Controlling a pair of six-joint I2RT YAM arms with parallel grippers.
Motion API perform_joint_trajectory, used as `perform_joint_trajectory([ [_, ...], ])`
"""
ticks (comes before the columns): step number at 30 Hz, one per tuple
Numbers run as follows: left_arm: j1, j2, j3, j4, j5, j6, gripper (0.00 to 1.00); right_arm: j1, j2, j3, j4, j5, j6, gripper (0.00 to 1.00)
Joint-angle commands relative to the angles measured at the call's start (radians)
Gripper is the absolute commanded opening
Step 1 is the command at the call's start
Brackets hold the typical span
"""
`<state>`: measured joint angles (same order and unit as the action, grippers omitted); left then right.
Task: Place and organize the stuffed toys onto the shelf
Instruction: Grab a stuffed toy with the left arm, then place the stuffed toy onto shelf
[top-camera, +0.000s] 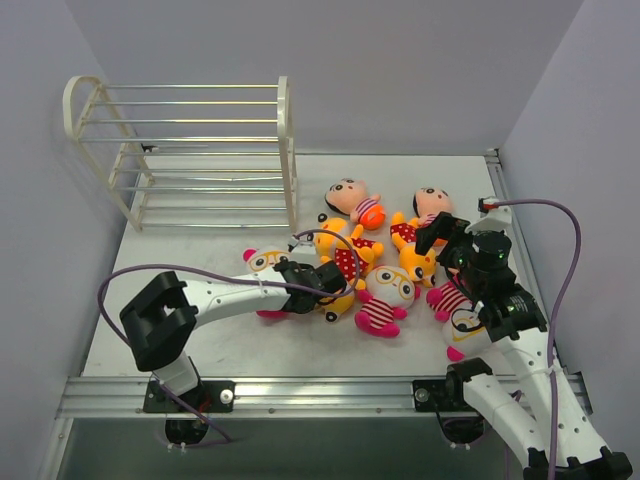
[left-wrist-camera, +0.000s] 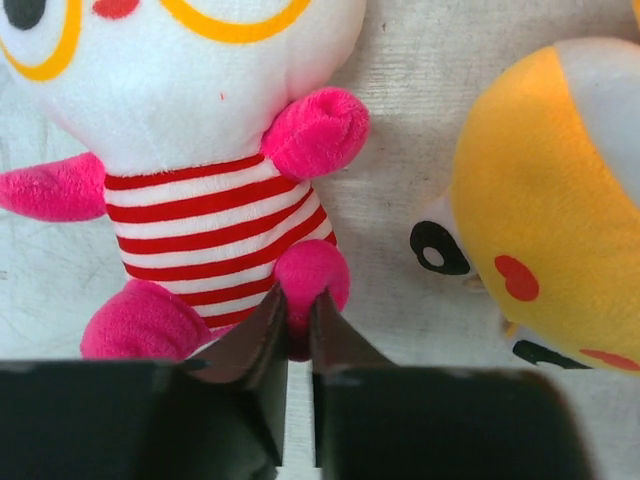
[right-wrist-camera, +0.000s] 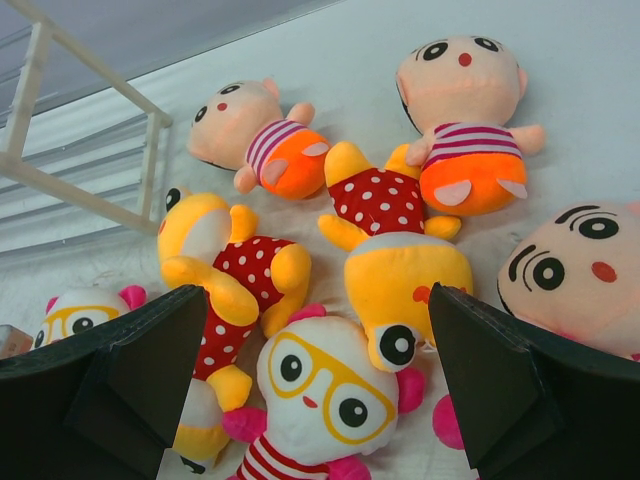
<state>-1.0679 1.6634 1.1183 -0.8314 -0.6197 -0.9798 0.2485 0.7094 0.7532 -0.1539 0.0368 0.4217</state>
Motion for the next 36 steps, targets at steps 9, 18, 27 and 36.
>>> perform_joint_trajectory([
  [9,-0.001,-0.163,0.038,-0.104,-0.115,0.027,0.02,0.0,-0.007,0.002,0.025,0.0,0.0,1.0],
  [18,-0.001,-0.356,0.129,-0.256,-0.206,0.056,0.02,0.0,-0.008,0.009,0.025,0.0,0.002,1.0],
  [27,0.025,-0.569,0.271,-0.313,-0.255,0.215,0.02,0.002,0.01,0.017,0.033,-0.008,0.003,1.0],
  [36,0.074,-0.639,0.514,-0.247,-0.175,0.577,0.02,0.002,0.025,0.029,0.04,-0.012,0.003,1.0],
])
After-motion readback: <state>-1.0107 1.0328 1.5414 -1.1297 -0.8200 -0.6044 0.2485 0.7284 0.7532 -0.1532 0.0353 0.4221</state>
